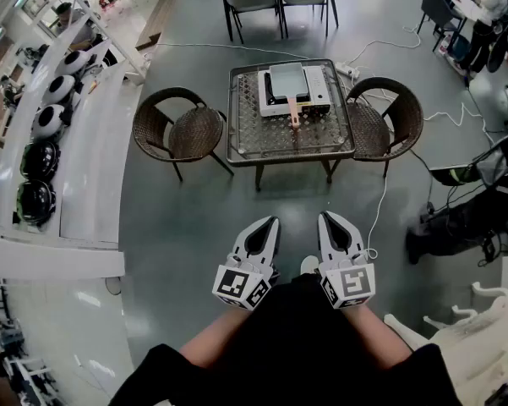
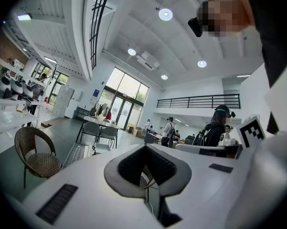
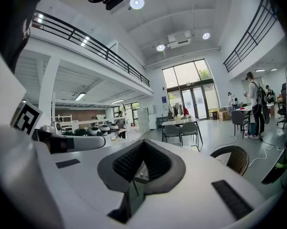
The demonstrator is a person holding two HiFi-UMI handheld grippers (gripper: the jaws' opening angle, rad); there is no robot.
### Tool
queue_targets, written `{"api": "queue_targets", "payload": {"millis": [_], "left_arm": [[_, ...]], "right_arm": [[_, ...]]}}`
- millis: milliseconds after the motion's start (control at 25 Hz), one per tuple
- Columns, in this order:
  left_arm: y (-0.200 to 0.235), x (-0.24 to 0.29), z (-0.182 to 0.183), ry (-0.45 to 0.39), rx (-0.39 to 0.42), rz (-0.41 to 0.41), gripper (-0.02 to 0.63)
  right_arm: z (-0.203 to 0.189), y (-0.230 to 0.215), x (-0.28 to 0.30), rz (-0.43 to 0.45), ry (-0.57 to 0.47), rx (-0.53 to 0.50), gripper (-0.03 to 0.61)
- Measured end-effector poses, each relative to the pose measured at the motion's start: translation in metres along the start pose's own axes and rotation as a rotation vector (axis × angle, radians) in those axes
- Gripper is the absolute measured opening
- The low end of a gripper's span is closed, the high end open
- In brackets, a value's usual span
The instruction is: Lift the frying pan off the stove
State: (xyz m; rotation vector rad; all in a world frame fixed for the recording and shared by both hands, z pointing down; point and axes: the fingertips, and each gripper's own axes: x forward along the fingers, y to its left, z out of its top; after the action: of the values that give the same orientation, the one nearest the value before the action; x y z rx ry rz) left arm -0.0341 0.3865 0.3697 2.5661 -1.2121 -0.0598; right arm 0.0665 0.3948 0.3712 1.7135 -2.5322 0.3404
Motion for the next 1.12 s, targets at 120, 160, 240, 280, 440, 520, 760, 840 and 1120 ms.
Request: {"api": "queue_targets", "payload": {"millis": [120, 160, 240, 280, 440, 520, 760, 840, 1120], "left_arm": [[-0.003, 0.019, -0.004, 0.0, 0.015, -0.005, 0.014], [-0.005, 0.026, -0.005, 0.0, 0.023, -0.007, 0.014], [-0.008, 0.038, -0.005, 0.002, 0.029, -0.011, 0.014], [-0.01, 0.044, -0.006, 0.003, 0.027, -0.012, 0.012], [-0.015, 0.06, -0.009, 0.0, 0.027, 0.014, 0.014], [-0.015, 0.063, -0.011, -0.006, 0.026, 0.042, 0.014], [-0.01, 0.069, -0.019, 0.02, 0.04, 0.091, 0.014], [-0.011, 0.072, -0.02, 0.027, 0.049, 0.094, 0.014], [-0.017, 0.103, -0.025, 0.027, 0.049, 0.084, 0.014]], "right_arm": [[0.001, -0.019, 0.004, -0.013, -0.001, 0.005, 0.029], [0.001, -0.025, 0.006, -0.01, -0.002, 0.008, 0.029], [0.0, -0.038, 0.009, 0.006, -0.006, 0.027, 0.029], [0.0, -0.044, 0.01, 0.013, -0.008, 0.041, 0.029], [-0.006, -0.072, 0.01, 0.025, -0.001, 0.08, 0.031], [-0.009, -0.082, 0.007, 0.023, 0.006, 0.086, 0.031], [-0.02, -0.096, 0.007, 0.041, 0.012, 0.104, 0.031], [-0.022, -0.1, 0.007, 0.039, 0.014, 0.114, 0.031], [-0.025, -0.122, 0.017, 0.049, 0.021, 0.105, 0.031]]}}
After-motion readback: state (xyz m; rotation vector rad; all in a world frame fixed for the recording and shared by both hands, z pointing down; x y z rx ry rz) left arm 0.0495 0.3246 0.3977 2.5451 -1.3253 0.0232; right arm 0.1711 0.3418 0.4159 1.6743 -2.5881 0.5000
